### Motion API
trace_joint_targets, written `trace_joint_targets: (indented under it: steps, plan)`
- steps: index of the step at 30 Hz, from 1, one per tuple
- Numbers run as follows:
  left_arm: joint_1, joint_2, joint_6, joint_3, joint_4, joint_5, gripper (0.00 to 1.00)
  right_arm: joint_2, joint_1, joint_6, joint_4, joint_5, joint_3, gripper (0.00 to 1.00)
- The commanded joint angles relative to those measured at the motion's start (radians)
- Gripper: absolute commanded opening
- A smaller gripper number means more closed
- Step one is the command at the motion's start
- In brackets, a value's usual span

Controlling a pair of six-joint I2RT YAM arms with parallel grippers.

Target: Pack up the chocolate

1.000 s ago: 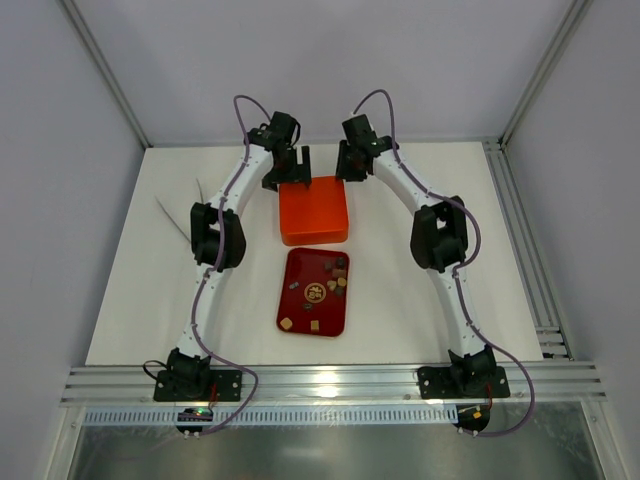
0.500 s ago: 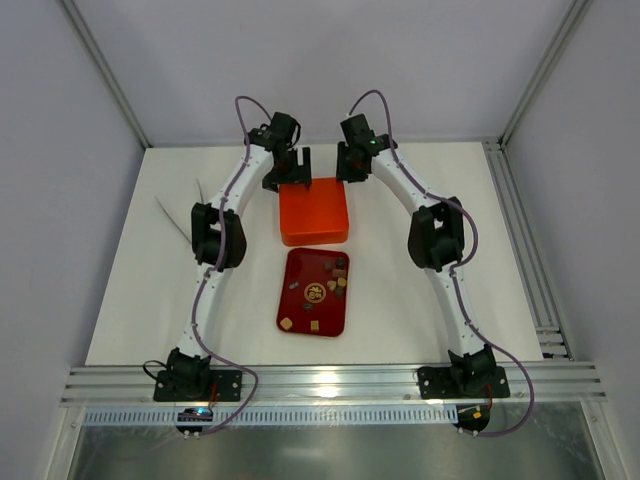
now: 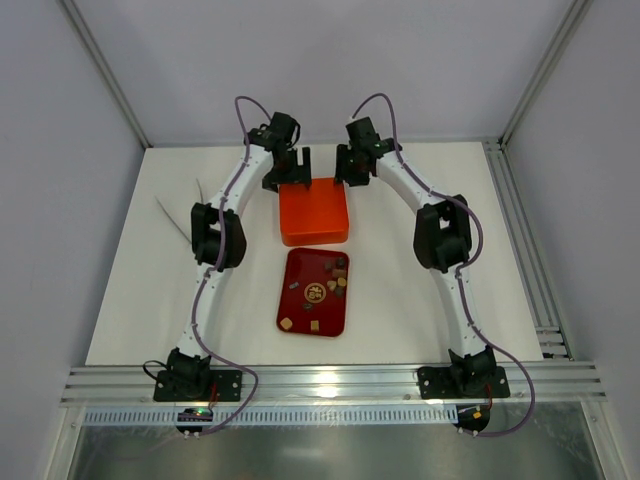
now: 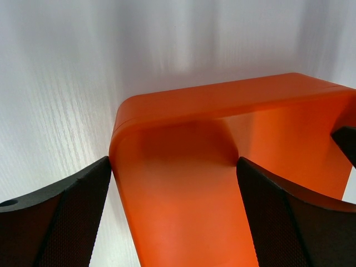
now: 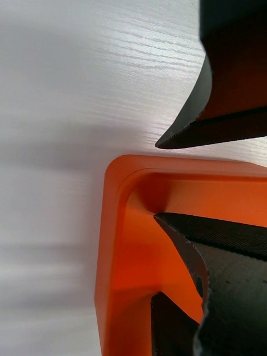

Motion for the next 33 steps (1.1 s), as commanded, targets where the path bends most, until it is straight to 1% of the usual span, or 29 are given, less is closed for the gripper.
trace_joint_targets:
  steps: [1, 2, 4, 5, 7, 8, 9, 14, 15, 17, 18, 19, 20, 21, 22, 23, 24, 25, 26, 27, 28, 29, 30, 32, 33]
  plan:
    - [0.000, 0.026, 0.038, -0.036, -0.079, -0.031, 0.91, -0.021, 0.000, -0.032, -0.065, 0.009, -0.051, 0.52]
    - [0.002, 0.003, 0.034, -0.056, -0.063, -0.033, 0.91, -0.050, -0.001, -0.033, -0.028, 0.012, -0.054, 0.53]
    - [0.008, -0.031, 0.033, -0.070, -0.025, -0.025, 0.91, -0.077, -0.008, -0.041, 0.033, 0.015, -0.066, 0.57]
    - [0.011, -0.070, 0.031, -0.087, 0.024, -0.025, 0.91, -0.109, -0.014, -0.041, 0.055, 0.018, -0.071, 0.59]
    - [0.025, -0.107, 0.022, -0.096, 0.088, -0.025, 0.92, -0.139, -0.027, -0.038, 0.113, 0.012, -0.083, 0.59]
    - [0.029, -0.145, 0.018, -0.096, 0.107, 0.004, 0.92, -0.168, -0.032, -0.036, 0.131, 0.007, -0.088, 0.59]
    - [0.034, -0.163, 0.015, -0.096, 0.125, 0.004, 0.93, -0.186, -0.037, -0.035, 0.148, 0.009, -0.094, 0.60]
    - [0.055, -0.281, 0.011, -0.107, 0.187, 0.012, 0.93, -0.316, -0.049, -0.039, 0.252, 0.036, -0.191, 0.66]
    - [0.057, -0.308, 0.011, -0.120, 0.196, 0.013, 0.93, -0.343, -0.052, -0.039, 0.266, 0.041, -0.215, 0.70]
    - [0.057, -0.389, 0.007, -0.196, 0.208, 0.019, 0.93, -0.430, -0.052, -0.039, 0.305, 0.043, -0.298, 0.72]
    - [0.055, -0.417, 0.004, -0.229, 0.216, 0.024, 0.93, -0.461, -0.054, -0.033, 0.318, 0.043, -0.357, 0.75]
    - [0.055, -0.481, -0.002, -0.298, 0.222, 0.023, 0.93, -0.494, -0.054, -0.030, 0.337, 0.043, -0.385, 0.77]
    - [0.055, -0.514, -0.013, -0.344, 0.230, 0.024, 0.93, -0.557, -0.052, -0.027, 0.346, 0.043, -0.416, 0.78]
    - [0.054, -0.546, -0.016, -0.386, 0.245, 0.030, 0.93, -0.596, -0.054, -0.016, 0.352, 0.043, -0.479, 0.82]
    - [0.052, -0.625, -0.019, -0.486, 0.257, 0.027, 0.93, -0.663, -0.054, -0.012, 0.366, 0.043, -0.510, 0.87]
    - [0.046, -0.661, -0.027, -0.536, 0.270, 0.024, 0.93, -0.703, -0.052, -0.010, 0.374, 0.043, -0.542, 0.87]
    - [0.043, -0.705, -0.027, -0.582, 0.283, 0.023, 0.93, -0.738, -0.054, -0.006, 0.381, 0.043, -0.612, 0.92]
    - [0.040, -0.779, -0.028, -0.677, 0.302, 0.015, 0.93, -0.813, -0.054, -0.002, 0.394, 0.077, -0.646, 0.94]
    - [0.036, -0.822, -0.031, -0.715, 0.307, 0.009, 0.93, -0.852, -0.054, -0.001, 0.400, 0.081, -0.684, 0.95]
    - [0.032, -0.859, -0.039, -0.764, 0.314, 0.007, 0.93, -0.889, -0.054, 0.001, 0.415, 0.084, -0.767, 1.00]
    - [0.029, -0.894, -0.041, -0.803, 0.325, 0.009, 0.93, -0.933, -0.054, 0.001, 0.435, 0.093, -0.806, 1.00]
    - [0.026, -0.973, -0.042, -0.882, 0.333, 0.006, 0.93, -1.005, -0.054, -0.001, 0.441, 0.107, -0.845, 1.00]
    - [0.019, -1.008, -0.047, -0.919, 0.339, 0.001, 0.93, -1.043, -0.054, 0.001, 0.444, 0.115, -0.914, 1.00]
    - [0.011, -1.084, -0.056, -0.990, 0.351, 0.003, 0.93, -1.110, -0.054, -0.001, 0.443, 0.134, -0.979, 1.00]
    - [0.005, -1.153, -0.053, -1.051, 0.356, 0.000, 0.93, -1.177, -0.055, 0.001, 0.431, 0.142, -1.034, 1.00]
